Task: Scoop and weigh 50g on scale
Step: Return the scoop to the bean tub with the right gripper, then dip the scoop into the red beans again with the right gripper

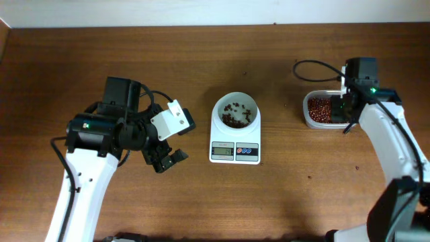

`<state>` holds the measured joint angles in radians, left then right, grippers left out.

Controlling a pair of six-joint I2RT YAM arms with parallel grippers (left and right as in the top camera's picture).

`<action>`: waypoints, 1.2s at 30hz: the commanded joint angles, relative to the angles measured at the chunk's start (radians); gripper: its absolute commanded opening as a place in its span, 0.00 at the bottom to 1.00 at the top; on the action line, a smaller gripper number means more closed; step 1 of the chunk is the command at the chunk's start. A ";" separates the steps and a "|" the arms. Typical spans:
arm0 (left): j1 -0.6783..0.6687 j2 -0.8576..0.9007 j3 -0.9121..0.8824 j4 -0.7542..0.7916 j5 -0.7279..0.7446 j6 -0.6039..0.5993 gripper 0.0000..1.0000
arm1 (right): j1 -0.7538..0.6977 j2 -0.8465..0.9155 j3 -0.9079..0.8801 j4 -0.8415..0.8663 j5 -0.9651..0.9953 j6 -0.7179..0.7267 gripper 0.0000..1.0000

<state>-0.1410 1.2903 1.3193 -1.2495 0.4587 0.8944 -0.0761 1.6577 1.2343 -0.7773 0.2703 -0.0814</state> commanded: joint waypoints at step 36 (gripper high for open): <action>0.000 0.000 0.007 -0.002 0.004 0.008 0.99 | -0.234 0.122 0.011 -0.053 -0.734 0.146 0.04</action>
<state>-0.1410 1.2903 1.3193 -1.2495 0.4587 0.8944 -0.3077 1.7576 1.2343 -0.8257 -0.4179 0.0566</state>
